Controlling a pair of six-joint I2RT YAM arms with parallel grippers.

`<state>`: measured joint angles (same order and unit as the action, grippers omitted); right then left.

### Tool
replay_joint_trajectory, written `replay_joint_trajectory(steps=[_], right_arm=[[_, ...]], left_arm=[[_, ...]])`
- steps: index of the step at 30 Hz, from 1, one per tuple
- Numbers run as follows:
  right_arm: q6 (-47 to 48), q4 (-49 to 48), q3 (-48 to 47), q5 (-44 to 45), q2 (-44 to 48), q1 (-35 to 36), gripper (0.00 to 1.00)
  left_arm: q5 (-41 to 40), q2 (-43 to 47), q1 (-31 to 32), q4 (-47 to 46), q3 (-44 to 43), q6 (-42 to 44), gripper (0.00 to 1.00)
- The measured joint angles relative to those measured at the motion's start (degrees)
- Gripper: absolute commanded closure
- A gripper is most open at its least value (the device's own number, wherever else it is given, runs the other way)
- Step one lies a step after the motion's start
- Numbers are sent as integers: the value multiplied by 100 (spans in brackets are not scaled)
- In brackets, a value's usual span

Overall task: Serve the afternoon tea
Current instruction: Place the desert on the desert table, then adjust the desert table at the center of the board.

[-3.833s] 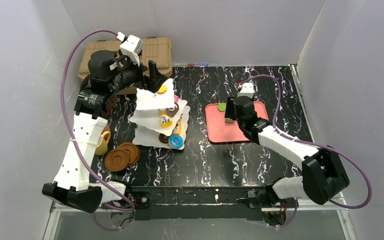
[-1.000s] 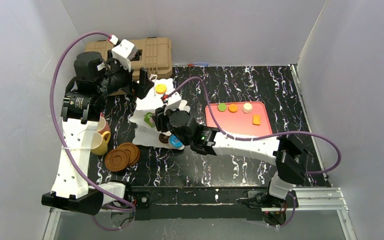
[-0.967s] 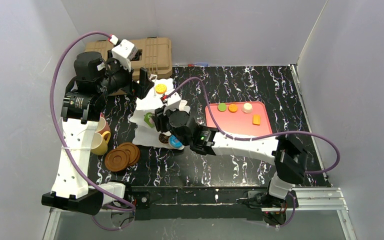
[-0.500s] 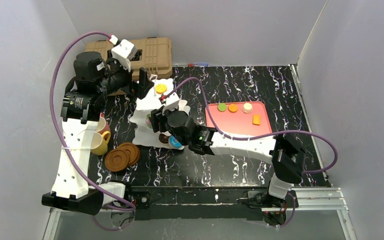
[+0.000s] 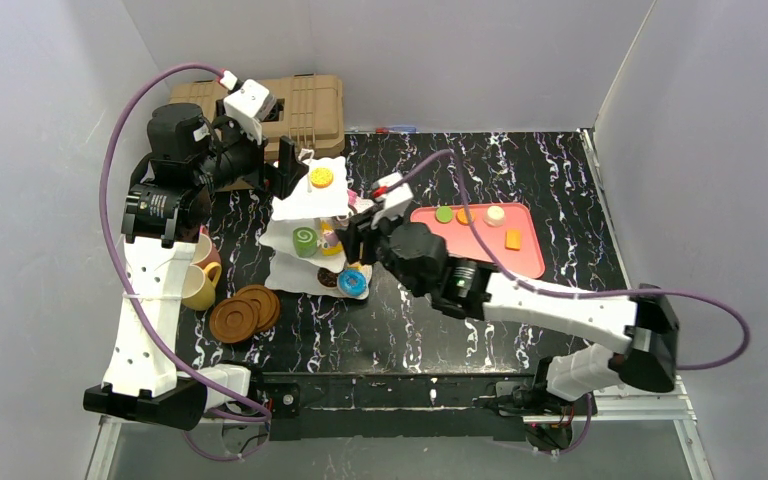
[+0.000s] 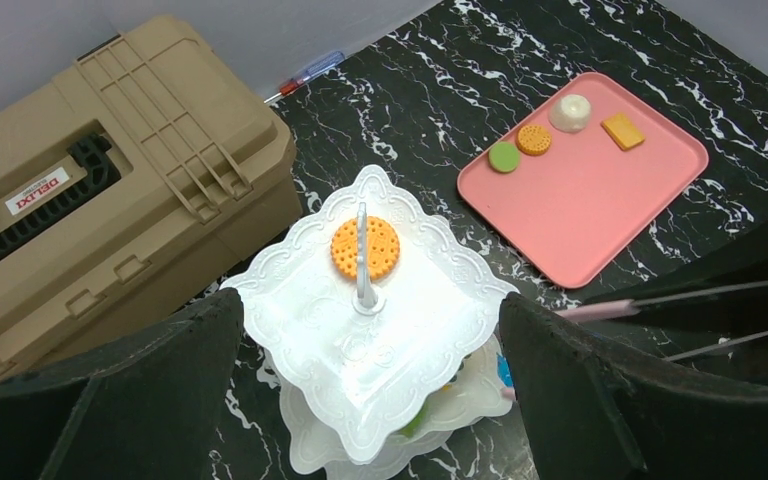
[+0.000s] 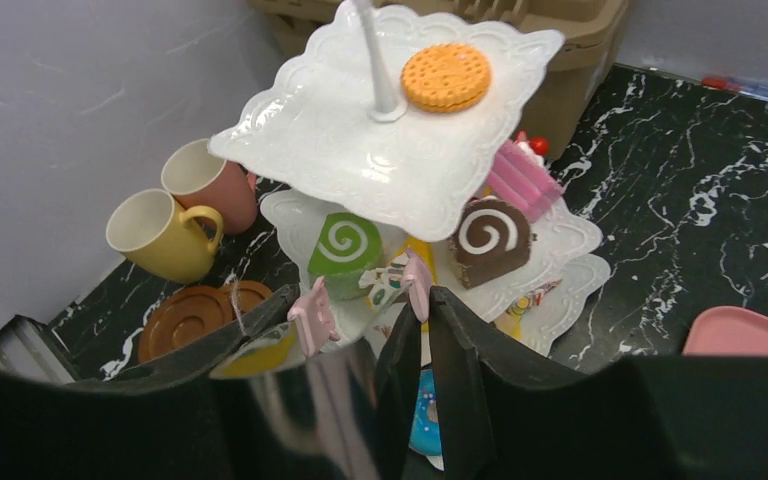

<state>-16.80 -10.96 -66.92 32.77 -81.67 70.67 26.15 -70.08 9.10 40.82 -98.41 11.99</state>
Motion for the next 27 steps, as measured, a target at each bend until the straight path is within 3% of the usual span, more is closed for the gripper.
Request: replay_joint_trajectory(steps=[8, 17, 19, 23, 24, 27], right_arm=[[-125, 560, 317, 291, 984, -162, 45], [-144, 1403, 693, 848, 1528, -247, 46], [-144, 1508, 774, 964, 1685, -367, 46], [-142, 1659, 826, 1113, 1884, -634, 47], [-138, 1694, 831, 1143, 1912, -693, 47], [-122, 1738, 844, 1215, 1950, -807, 47]], left_arm=[[595, -363, -153, 376, -420, 417, 4], [1390, -1624, -345, 1051, -1191, 859, 31], [1438, -1794, -352, 1104, -1191, 815, 44], [1427, -1899, -332, 1084, -1185, 562, 93], [1401, -1895, -313, 1040, -1176, 474, 99], [1121, -1725, -155, 675, -920, 208, 100]])
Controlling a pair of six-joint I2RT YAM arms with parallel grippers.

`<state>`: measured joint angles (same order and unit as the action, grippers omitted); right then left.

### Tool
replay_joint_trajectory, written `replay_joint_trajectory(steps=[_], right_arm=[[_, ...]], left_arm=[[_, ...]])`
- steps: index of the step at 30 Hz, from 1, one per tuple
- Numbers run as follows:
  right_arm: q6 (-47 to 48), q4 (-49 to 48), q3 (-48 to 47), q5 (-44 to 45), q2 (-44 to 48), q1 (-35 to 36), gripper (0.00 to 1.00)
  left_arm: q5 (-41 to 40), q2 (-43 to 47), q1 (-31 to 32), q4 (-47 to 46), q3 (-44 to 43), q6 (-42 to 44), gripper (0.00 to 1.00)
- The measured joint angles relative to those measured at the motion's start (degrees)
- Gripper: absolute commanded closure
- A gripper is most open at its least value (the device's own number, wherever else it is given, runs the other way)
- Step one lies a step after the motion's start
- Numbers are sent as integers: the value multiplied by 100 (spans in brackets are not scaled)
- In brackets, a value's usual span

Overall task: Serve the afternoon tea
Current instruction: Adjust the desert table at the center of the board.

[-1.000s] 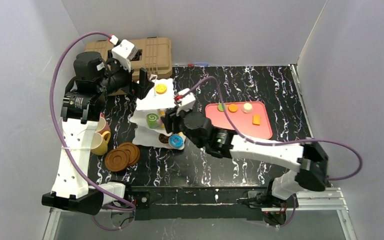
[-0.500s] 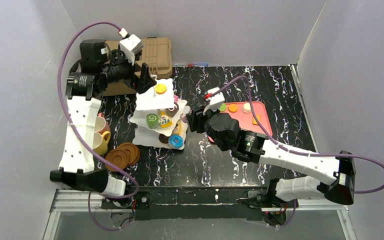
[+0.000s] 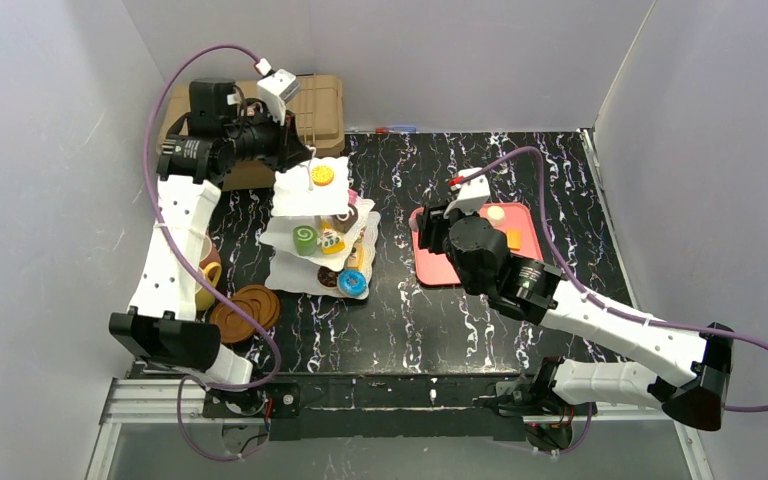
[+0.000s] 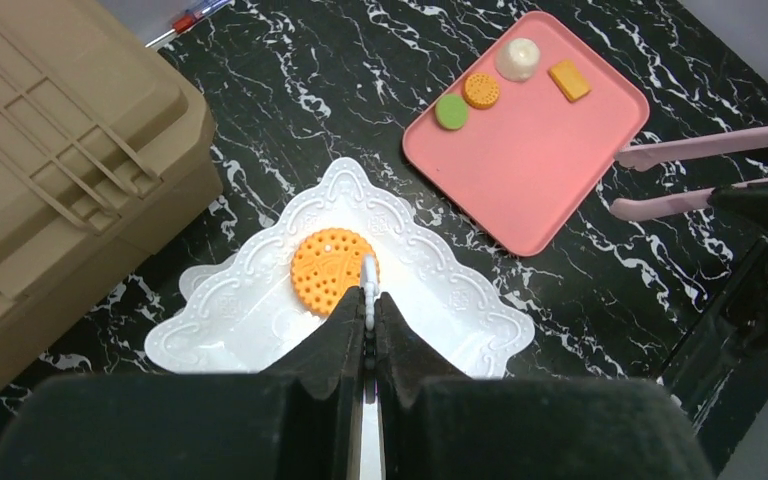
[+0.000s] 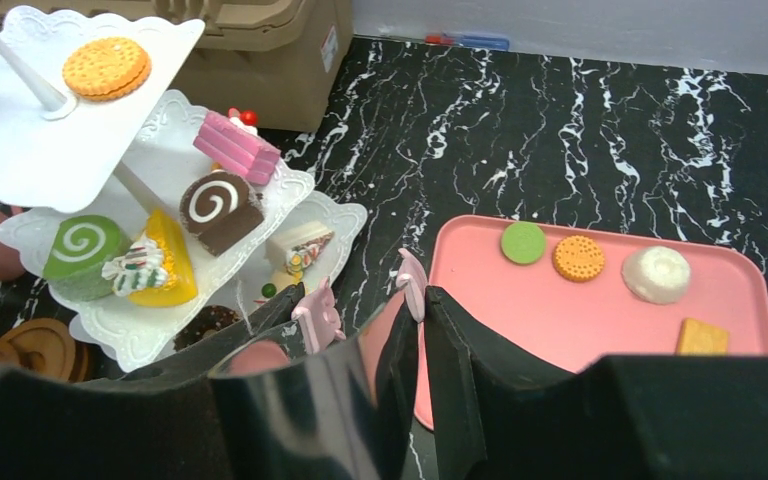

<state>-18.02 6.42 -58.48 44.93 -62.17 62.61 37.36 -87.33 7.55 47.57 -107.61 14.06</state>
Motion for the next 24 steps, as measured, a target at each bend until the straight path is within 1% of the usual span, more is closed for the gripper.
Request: replay_joint_trajectory(steps=[4, 10, 13, 16, 19, 24], right_arm=[[20, 50, 22, 37, 11, -81, 47], [17, 74, 61, 101, 39, -208, 47], [11, 103, 122, 149, 48, -306, 47], [-2, 127, 129, 166, 48, -442, 47], [-7, 127, 133, 133, 46, -686, 46], [-20, 109, 243, -63, -26, -1290, 46]], left_arm=[[-669, 424, 293, -562, 549, -385, 100], [-2304, 1054, 951, -1191, 1246, -933, 100], [-3080, 1154, 1239, -1287, 1318, -1329, 100], [-3609, 1158, 1375, -1320, 1318, -1735, 100], [-4015, 1158, 1478, -1322, 1316, -2063, 100], [-4579, 1126, 1598, -1309, 1231, -2533, 100]])
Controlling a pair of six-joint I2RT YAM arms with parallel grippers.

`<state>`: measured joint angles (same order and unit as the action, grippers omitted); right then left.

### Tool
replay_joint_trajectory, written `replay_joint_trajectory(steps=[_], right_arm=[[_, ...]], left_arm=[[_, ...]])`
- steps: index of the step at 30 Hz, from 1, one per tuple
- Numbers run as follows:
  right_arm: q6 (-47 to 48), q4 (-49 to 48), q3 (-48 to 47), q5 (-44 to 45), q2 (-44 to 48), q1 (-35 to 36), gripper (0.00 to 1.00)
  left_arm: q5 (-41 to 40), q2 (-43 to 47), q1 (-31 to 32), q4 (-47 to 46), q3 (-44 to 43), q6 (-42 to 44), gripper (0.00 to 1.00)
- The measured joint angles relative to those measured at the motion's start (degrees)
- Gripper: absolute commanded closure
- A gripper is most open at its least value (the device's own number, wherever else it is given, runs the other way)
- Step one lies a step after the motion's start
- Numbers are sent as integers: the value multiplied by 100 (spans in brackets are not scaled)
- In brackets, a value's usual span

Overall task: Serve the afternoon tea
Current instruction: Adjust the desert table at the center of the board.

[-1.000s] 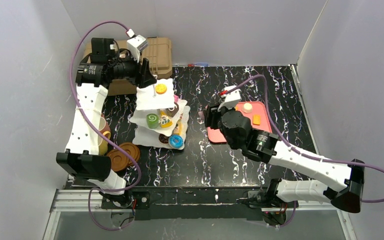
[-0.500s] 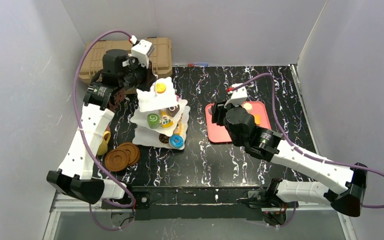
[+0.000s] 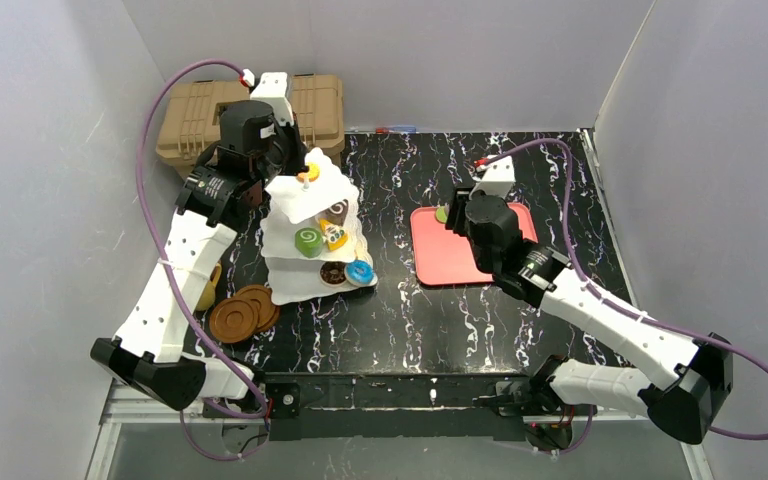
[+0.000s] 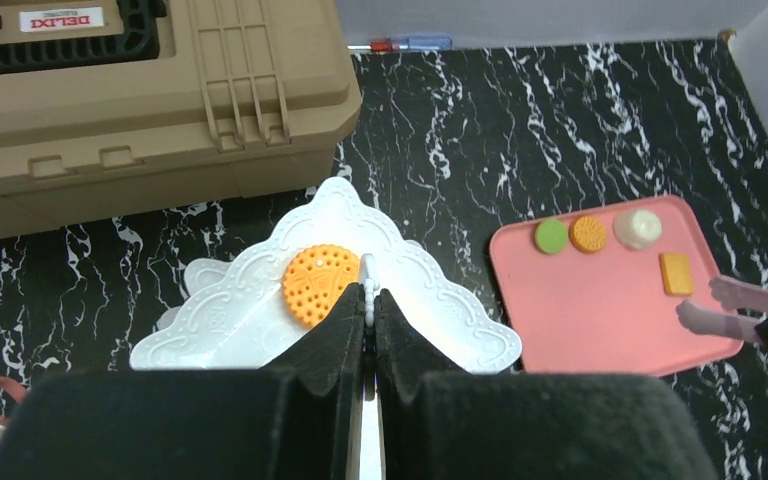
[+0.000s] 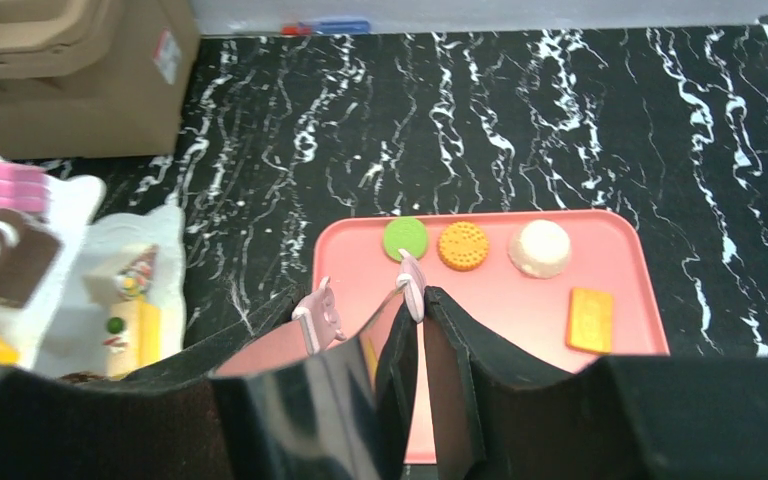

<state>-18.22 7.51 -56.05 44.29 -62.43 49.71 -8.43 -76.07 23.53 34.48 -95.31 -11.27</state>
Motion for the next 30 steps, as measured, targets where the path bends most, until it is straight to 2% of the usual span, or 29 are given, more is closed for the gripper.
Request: replay_joint_trajectory(steps=[5, 12, 14, 15, 16, 17, 21, 25, 28, 30], right_arm=[[2, -39, 146, -323, -175, -588, 46], [-24, -262, 492, -710, -409, -1300, 46], [-28, -339, 599, -772, -527, -1432, 47], [-31, -369, 638, -817, -592, -1488, 47], [-31, -422, 667, -861, -664, -1541, 47], [-35, -472, 684, -894, -728, -1580, 47], [-76, -612, 688, -1093, -1023, -1707, 47], [-114, -647, 688, -1220, -1064, -1735, 47], [-116, -688, 688, -1300, -1062, -1735, 47], [-116, -695, 688, -1351, -1038, -1735, 47]], left_arm=[[-326, -63, 22, -98, -96, -402, 98], [-236, 59, 22, -365, 238, -1025, 53], [-136, 197, 22, -426, 404, -1193, 33], [-98, 249, 22, -426, 446, -1246, 18], [-17, 315, 22, -459, 487, -1292, 7], [83, 374, 22, -470, 503, -1281, 3], [695, 610, 17, -654, 514, -905, 2], [2087, 911, -275, -785, 570, 461, 2], [3495, 874, -979, -396, 273, 1718, 2], [4334, 476, -1547, 210, -393, 2557, 2]])
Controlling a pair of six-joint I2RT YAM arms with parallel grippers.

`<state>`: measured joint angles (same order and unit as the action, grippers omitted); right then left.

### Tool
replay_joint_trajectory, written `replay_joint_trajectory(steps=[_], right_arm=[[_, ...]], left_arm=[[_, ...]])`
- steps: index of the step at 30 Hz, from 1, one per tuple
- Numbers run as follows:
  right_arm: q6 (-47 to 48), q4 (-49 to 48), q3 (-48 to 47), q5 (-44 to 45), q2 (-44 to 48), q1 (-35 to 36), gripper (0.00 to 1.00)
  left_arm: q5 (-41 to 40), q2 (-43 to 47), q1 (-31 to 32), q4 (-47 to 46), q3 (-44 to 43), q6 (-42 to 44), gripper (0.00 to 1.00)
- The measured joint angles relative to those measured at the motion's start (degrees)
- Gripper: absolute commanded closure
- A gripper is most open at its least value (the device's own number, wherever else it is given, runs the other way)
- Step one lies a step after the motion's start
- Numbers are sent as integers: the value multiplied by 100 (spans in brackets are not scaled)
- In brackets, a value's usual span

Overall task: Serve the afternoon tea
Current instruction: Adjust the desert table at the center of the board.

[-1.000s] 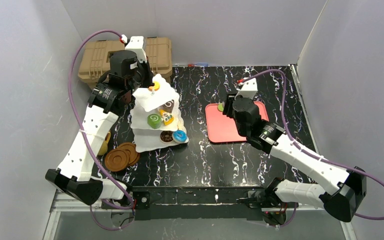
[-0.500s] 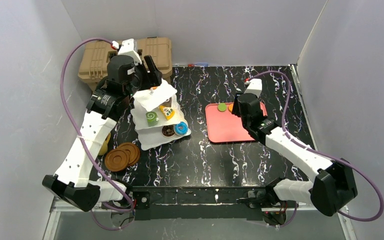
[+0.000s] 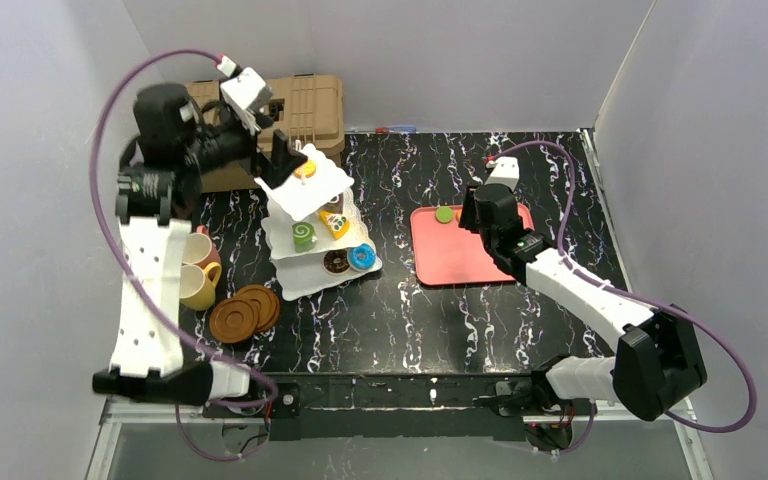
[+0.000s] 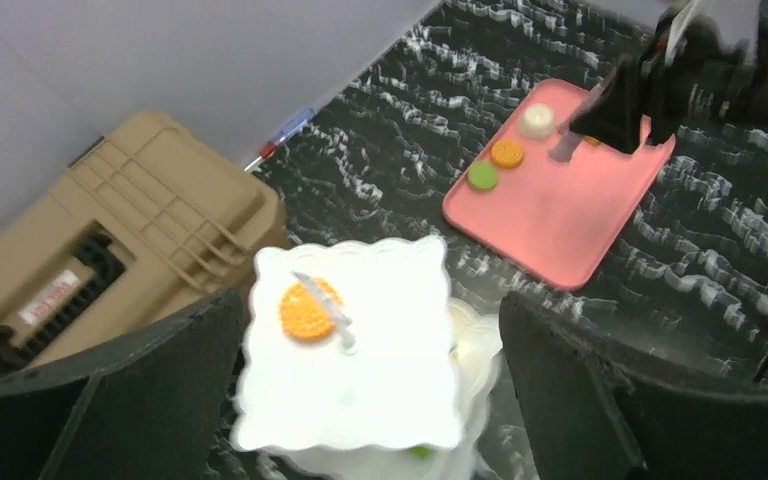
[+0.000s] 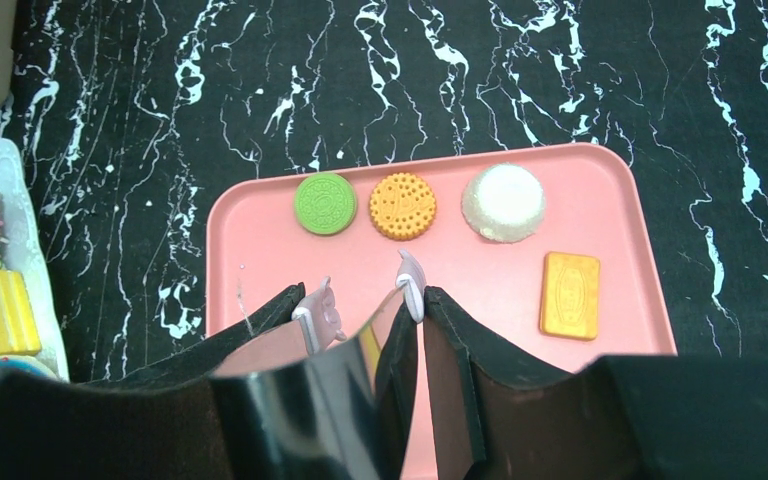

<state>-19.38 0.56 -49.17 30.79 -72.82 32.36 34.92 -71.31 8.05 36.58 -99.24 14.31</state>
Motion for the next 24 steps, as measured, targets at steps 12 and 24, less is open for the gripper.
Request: replay_joint_trajectory(steps=[12, 24], right_arm=[[-26, 13, -2, -168, 398, 0, 46], [-76, 109, -61, -291, 511, 0, 46]], left_arm=[[2741, -2835, -1464, 3724, -3316, 6011, 2], [3029, -3128, -1034, 4444, -3034, 7646, 9]])
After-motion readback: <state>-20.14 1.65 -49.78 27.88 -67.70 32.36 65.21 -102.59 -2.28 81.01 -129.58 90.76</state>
